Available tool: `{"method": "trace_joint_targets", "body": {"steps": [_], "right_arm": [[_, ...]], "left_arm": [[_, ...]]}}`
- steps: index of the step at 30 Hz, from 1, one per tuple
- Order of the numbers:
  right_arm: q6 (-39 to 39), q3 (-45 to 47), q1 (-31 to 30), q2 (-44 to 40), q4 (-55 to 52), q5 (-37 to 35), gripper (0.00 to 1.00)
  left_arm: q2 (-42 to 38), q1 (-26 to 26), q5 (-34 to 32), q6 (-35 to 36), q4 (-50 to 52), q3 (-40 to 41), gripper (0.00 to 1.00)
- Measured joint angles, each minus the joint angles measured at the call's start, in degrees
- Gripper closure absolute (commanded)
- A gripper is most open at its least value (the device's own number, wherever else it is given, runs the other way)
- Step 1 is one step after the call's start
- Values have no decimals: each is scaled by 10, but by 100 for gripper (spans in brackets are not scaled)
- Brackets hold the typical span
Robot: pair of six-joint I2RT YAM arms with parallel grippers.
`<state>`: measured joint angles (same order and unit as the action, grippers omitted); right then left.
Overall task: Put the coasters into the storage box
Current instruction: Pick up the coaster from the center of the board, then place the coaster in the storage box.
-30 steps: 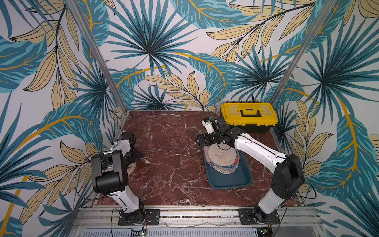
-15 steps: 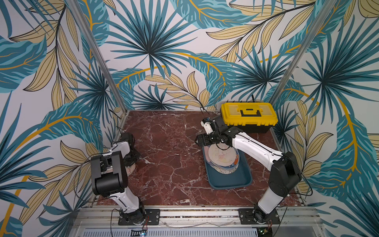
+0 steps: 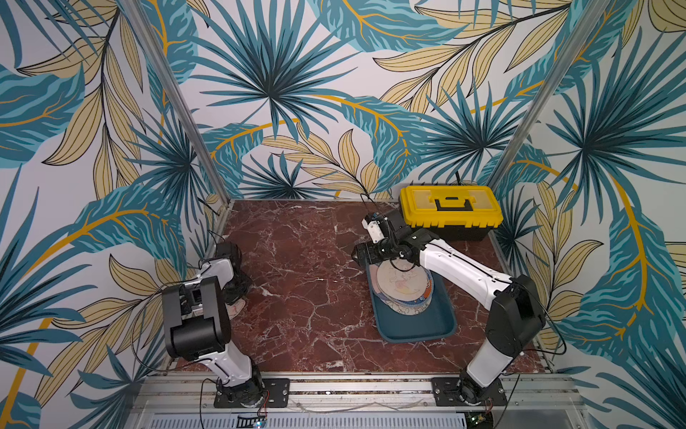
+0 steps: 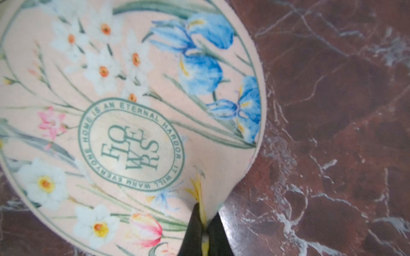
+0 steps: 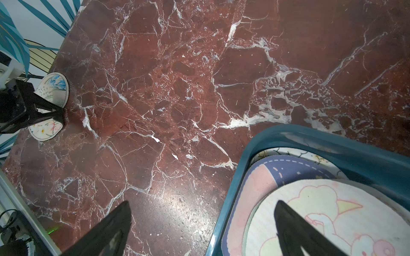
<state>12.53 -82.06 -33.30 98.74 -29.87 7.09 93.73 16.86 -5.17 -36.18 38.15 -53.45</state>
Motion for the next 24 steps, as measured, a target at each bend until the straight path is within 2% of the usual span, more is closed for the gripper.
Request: {"method": "trace_joint_targets", "body": {"steps": [8,17,24], "right_arm": [[-14,0,-8,0,0,0,0],[-29,0,-27,2,33,1,4],[-52,65,-46,-1,136,16,7]], "left_arm": [[-85,-17,72,4,14,-4,100],[-138,-100,120,-18,33,-69,100],[-167,-174,125,-50,37,-110,100]]}}
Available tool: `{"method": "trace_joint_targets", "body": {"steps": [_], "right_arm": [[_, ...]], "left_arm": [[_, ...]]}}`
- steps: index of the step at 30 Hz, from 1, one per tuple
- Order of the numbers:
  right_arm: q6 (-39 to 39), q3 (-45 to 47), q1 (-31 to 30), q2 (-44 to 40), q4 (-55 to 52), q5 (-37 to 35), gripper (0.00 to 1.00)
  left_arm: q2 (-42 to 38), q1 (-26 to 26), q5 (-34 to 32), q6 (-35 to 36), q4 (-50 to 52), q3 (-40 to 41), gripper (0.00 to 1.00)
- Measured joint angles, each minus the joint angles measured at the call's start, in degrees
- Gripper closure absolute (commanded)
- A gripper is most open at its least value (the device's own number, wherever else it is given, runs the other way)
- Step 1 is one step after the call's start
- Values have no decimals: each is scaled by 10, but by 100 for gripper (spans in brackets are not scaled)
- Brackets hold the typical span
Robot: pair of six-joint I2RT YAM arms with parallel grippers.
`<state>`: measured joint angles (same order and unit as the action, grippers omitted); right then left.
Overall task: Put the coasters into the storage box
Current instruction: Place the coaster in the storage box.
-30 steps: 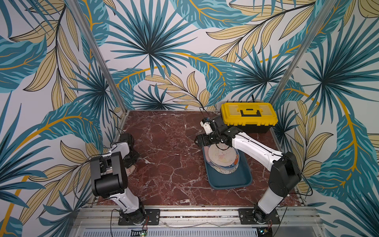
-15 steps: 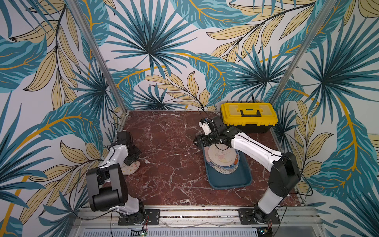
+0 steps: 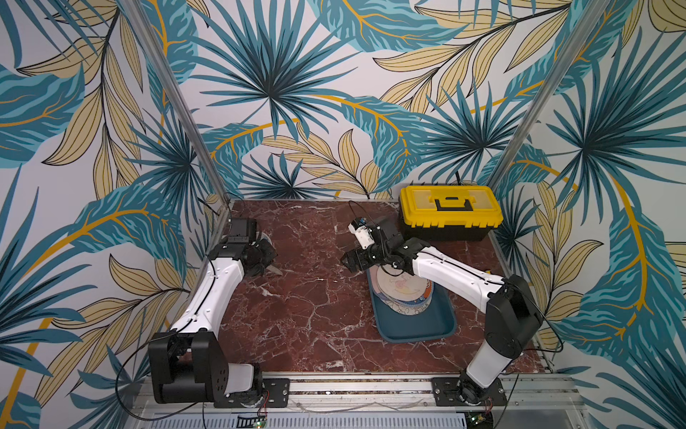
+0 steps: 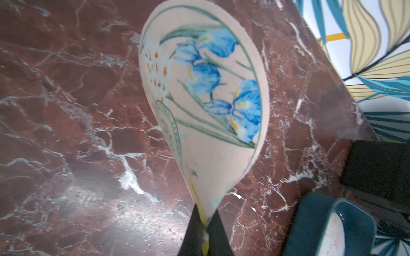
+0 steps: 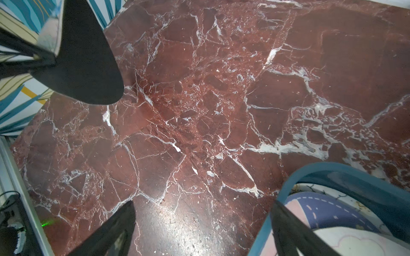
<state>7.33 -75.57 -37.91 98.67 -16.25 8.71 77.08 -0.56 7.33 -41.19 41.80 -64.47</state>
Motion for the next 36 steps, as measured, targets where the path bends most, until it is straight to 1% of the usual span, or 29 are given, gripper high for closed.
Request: {"method": "trace_joint_targets", "body": {"steps": [3,5,12,21,24,28,31,33,36], "right_arm": [[-13,24,-12,-5,35,-1,7],[-21,35,-20,-12,59,-1,9],[-37,54,-47,-31,136,-1,13],[-39,57,-60,-34,197,-9,15],[-40,58,-60,-34,212,-9,18],[-38,58,-61,-34,227,-20,30],[-39,58,-61,-34,235,-37,34],[-39,58,-61,-34,240,-54,41],[-45,59,-61,-34,245,-85,55]], "left_arm": [[-2,-35,-2,-9,0,-22,100],[-2,-61,-2,-13,1,-38,100],[9,-134,-2,-23,0,-94,100],[47,-194,19,-30,-10,-150,100],[60,-209,30,-32,-18,-164,100],[77,-224,47,-32,-24,-183,100],[92,-235,63,-32,-32,-196,100],[100,-241,72,-32,-35,-202,100],[104,-249,83,-32,-35,-206,100]]}}
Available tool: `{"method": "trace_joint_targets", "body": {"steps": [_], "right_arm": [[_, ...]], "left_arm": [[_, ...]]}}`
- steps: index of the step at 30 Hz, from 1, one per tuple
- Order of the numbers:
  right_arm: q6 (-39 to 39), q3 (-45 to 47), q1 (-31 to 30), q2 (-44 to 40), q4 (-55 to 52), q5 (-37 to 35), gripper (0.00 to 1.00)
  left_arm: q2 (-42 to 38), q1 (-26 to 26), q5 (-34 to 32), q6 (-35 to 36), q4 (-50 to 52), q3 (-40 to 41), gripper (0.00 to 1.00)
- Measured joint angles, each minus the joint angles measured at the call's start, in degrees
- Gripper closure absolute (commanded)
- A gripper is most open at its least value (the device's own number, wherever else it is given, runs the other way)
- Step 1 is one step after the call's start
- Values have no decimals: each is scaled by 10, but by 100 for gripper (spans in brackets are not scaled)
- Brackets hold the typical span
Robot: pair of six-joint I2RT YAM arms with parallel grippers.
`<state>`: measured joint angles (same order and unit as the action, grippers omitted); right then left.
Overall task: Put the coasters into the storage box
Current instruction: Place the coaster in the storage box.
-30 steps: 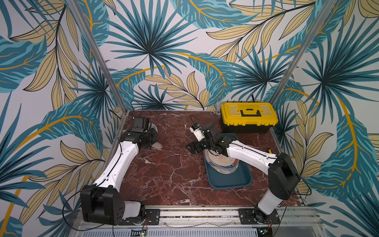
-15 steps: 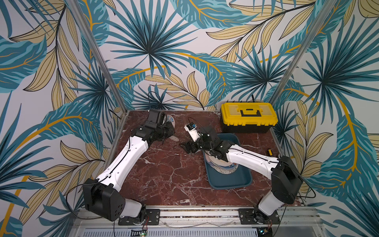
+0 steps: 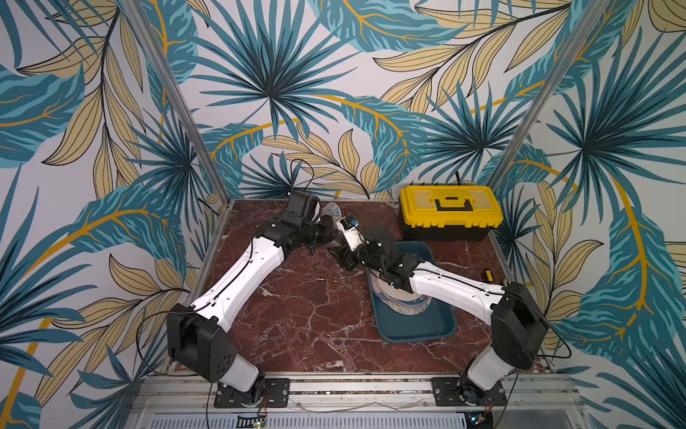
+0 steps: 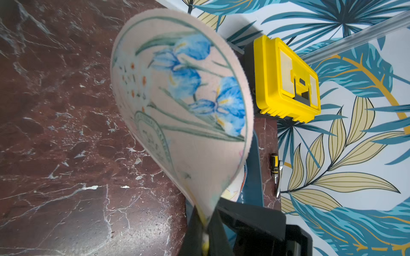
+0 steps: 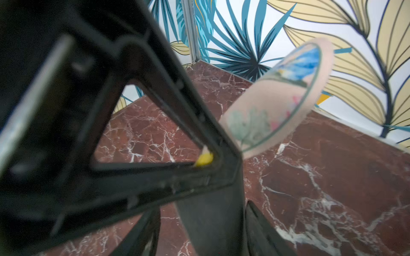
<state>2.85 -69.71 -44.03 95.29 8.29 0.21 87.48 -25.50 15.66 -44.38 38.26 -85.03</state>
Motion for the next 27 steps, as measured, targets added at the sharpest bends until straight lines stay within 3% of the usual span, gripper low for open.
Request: {"method": "trace_joint_targets", "body": {"steps": [7,9,10,12,13,14,18,27], "right_arm": [[-18,8,-3,-1,15,-50,100],[-24,12,-4,-2,19,-59,100],[-25,14,-4,-4,20,-61,100],[-25,19,-5,-10,19,-68,100],[-25,23,-5,-14,18,-72,100],[-25,27,-5,-17,16,-76,100],[-22,35,-3,-29,7,-97,100],[0,21,1,-50,-70,-150,100]], "left_arm": [[2,-10,9,0,-5,-5,100],[2,-10,9,0,-6,-5,100],[2,-10,9,1,-6,-5,93],[2,-11,9,3,-8,-5,70],[2,-12,8,3,-10,-5,50],[2,-13,6,7,-13,-5,37],[2,-13,-8,14,-15,-5,2],[-3,-13,-18,46,-38,-4,0]]}}
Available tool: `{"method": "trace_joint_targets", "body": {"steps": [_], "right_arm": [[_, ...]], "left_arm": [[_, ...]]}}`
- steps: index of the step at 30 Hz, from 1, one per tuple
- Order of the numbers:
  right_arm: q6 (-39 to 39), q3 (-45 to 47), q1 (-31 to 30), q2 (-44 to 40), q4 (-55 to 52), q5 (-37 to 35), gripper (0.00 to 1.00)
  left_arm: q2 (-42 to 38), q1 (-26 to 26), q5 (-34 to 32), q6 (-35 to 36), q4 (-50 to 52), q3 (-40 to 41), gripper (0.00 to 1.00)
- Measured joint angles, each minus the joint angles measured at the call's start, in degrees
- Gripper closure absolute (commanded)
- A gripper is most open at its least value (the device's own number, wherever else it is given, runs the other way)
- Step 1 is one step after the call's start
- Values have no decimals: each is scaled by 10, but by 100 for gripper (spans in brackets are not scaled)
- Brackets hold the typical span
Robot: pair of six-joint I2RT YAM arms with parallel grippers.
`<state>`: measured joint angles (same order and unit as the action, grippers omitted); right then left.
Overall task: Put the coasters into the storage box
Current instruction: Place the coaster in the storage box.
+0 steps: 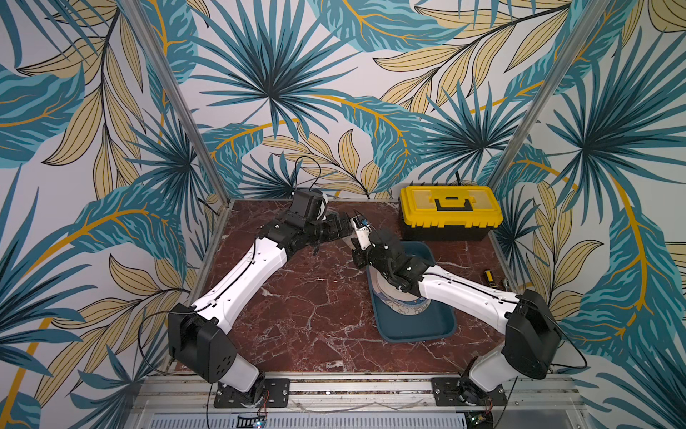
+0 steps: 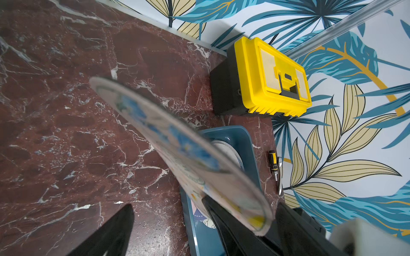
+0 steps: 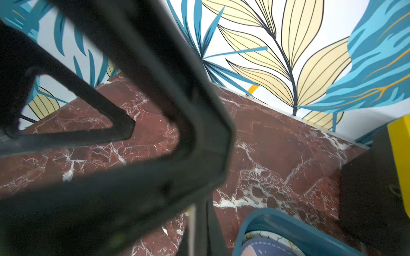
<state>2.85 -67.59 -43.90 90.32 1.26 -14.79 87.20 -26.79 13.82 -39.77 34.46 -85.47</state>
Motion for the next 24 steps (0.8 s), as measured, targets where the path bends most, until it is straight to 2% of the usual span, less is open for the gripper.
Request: {"method": "trace_joint_targets", "body": {"steps": [6,13,19,24], "right_arm": [[15,-24,2,-13,-88,-24,100],[56,-33,35,-52,-187,-31,100],[120,-43,84,-83,-267,0,100],[164,-42,102,-94,-310,31,100]], "left_arm": [[-48,11,-23,17,-49,41,1],[-128,67,-41,14,-95,97,0],[-150,74,-77,21,-80,100,1],[-152,78,-94,24,-62,124,1]]}}
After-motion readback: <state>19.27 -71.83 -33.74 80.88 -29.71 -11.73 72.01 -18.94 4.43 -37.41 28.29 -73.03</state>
